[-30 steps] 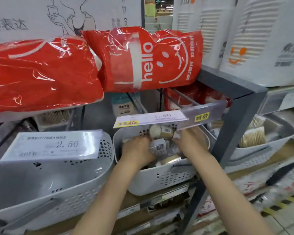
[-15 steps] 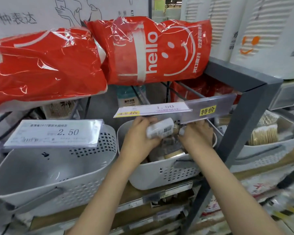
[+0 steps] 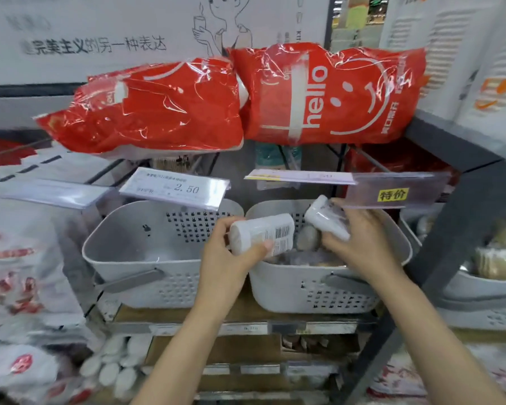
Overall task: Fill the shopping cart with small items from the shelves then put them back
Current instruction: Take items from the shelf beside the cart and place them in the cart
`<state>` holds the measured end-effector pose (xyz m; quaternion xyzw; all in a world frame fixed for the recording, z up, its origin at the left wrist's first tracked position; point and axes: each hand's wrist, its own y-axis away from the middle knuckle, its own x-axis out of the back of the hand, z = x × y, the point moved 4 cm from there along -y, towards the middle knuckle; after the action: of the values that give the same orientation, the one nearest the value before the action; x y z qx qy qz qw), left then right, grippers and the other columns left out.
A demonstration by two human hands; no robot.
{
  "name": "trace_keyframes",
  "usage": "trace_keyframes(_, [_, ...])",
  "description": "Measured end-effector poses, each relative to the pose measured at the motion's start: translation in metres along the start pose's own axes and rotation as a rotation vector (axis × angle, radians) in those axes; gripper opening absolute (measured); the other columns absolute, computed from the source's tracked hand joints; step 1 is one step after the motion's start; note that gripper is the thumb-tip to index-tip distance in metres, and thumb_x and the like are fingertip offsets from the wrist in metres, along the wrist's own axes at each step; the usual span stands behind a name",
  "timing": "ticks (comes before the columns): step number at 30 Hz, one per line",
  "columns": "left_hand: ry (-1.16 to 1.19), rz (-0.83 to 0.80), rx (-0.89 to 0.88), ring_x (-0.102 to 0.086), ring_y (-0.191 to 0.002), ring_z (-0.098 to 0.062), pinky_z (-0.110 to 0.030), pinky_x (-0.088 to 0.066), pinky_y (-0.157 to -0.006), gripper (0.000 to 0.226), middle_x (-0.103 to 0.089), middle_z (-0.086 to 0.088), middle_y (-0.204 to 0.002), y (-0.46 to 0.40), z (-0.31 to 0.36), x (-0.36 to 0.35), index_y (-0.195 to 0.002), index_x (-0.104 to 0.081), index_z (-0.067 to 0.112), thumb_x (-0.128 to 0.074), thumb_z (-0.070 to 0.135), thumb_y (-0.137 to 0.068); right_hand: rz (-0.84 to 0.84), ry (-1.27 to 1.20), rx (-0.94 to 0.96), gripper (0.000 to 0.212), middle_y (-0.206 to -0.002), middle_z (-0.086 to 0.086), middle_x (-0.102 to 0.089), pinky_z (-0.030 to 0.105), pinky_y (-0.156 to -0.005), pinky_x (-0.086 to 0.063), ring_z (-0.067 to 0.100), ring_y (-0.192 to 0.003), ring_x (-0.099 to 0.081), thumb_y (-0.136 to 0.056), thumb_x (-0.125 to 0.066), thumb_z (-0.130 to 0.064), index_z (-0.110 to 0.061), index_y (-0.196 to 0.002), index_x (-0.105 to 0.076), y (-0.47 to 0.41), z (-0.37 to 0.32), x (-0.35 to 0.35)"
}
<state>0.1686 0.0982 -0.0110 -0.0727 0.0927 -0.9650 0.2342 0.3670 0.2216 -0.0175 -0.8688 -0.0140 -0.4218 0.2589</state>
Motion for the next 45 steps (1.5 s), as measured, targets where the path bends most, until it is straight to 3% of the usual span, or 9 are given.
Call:
trace_keyframes(4, [0.043,0.077,-0.007,-0.063,-0.087,0.0,-0.011,-0.049,-0.066,0.038,-0.067,0.001,-0.105,0.021,0.008,0.021,-0.104,-0.059,0.024,-0.076,0.007,-0.075,0.051,-0.118,0.278,0.053,-0.116,0.008,-0.06,0.027,-0.094,-0.042,0.017,-0.11,-0.052,-0.074,-0.074,-0.011,-0.006,-0.123,-0.058,0.019,-0.023,0.012])
trace_keyframes(8, [0.091,0.182,0.015,-0.065,-0.093,-0.003,-0.021,-0.055,-0.076,0.051,-0.067,0.008,-0.106,0.054,0.01,0.045,-0.113,-0.056,0.033,-0.077,0.012,-0.072,0.019,-0.365,0.408,0.055,-0.119,-0.013,-0.053,-0.001,-0.095,-0.027,-0.012,-0.11,-0.044,-0.074,-0.059,-0.033,-0.014,-0.126,-0.053,0.06,-0.059,0.011])
trace_keyframes(12, [0.17,0.319,0.093,-0.068,-0.091,-0.01,-0.02,-0.055,-0.07,0.067,-0.072,0.002,-0.101,0.09,0.0,0.075,-0.121,-0.052,0.022,-0.078,0.018,-0.059,-0.231,-0.8,0.191,0.043,-0.119,-0.027,-0.057,0.009,-0.091,-0.041,-0.011,-0.115,-0.05,-0.074,-0.054,-0.05,-0.051,-0.117,-0.052,0.094,-0.084,-0.023])
trace_keyframes(16, [0.145,0.495,0.218,-0.067,-0.089,-0.005,-0.021,-0.053,-0.07,0.063,-0.068,0.007,-0.106,0.137,-0.019,0.114,-0.115,-0.058,0.028,-0.085,0.031,-0.057,-0.454,-1.08,-0.044,0.064,-0.114,-0.007,-0.065,0.016,-0.075,-0.05,0.005,-0.1,-0.063,-0.067,-0.053,-0.057,-0.026,-0.123,-0.056,0.126,-0.107,-0.066])
trace_keyframes(21, [0.229,0.752,0.372,-0.069,-0.09,-0.019,-0.04,-0.055,-0.079,0.048,-0.071,0.004,-0.104,0.209,-0.049,0.166,-0.105,-0.068,0.026,-0.082,0.039,-0.061,-0.851,-1.246,-0.338,0.033,-0.102,-0.003,-0.073,0.03,-0.065,-0.049,0.015,-0.091,-0.068,-0.082,-0.047,-0.032,-0.029,-0.11,-0.064,0.173,-0.151,-0.119])
trace_keyframes(24, [0.297,0.925,0.4,-0.069,-0.086,-0.023,-0.042,-0.053,-0.077,0.052,-0.073,-0.002,-0.097,0.255,-0.06,0.198,-0.105,-0.068,0.02,-0.071,0.04,-0.057,-1.09,-1.246,-0.391,0.033,-0.101,-0.001,-0.074,0.034,-0.065,-0.05,0.016,-0.088,-0.069,-0.095,-0.038,-0.024,-0.021,-0.118,-0.061,0.207,-0.184,-0.143])
trace_keyframes(28, [0.37,1.054,0.389,-0.067,-0.079,-0.018,-0.032,-0.05,-0.07,0.045,-0.072,-0.004,-0.087,0.308,-0.065,0.241,-0.106,-0.065,0.016,-0.065,0.037,-0.066,-1.312,-1.165,-0.289,0.051,-0.107,0.005,-0.072,0.049,-0.085,-0.053,0.023,-0.098,-0.068,-0.069,-0.063,-0.049,-0.027,-0.115,-0.067,0.253,-0.24,-0.169])
trace_keyframes(32, [0.384,1.211,0.376,-0.068,-0.078,-0.017,-0.028,-0.051,-0.065,0.046,-0.072,-0.004,-0.085,0.359,-0.067,0.297,-0.107,-0.066,0.016,-0.065,0.038,-0.067,-1.48,-1.125,-0.1,0.051,-0.099,0.006,-0.073,0.036,-0.071,-0.054,0.023,-0.09,-0.07,-0.054,-0.069,-0.054,-0.033,-0.1,-0.072,0.293,-0.316,-0.194])
trace_keyframes(45, [0.335,1.551,0.393,-0.065,-0.073,-0.013,-0.03,-0.047,-0.074,0.052,-0.07,0.0,-0.078,0.497,-0.077,0.5,-0.107,-0.066,0.013,-0.081,0.038,-0.064,-1.613,-1.051,-0.037,0.044,-0.1,-0.011,-0.072,0.032,-0.078,-0.051,0.007,-0.092,-0.068,-0.064,-0.063,-0.053,-0.039,-0.106,-0.064,0.425,-0.509,-0.301])
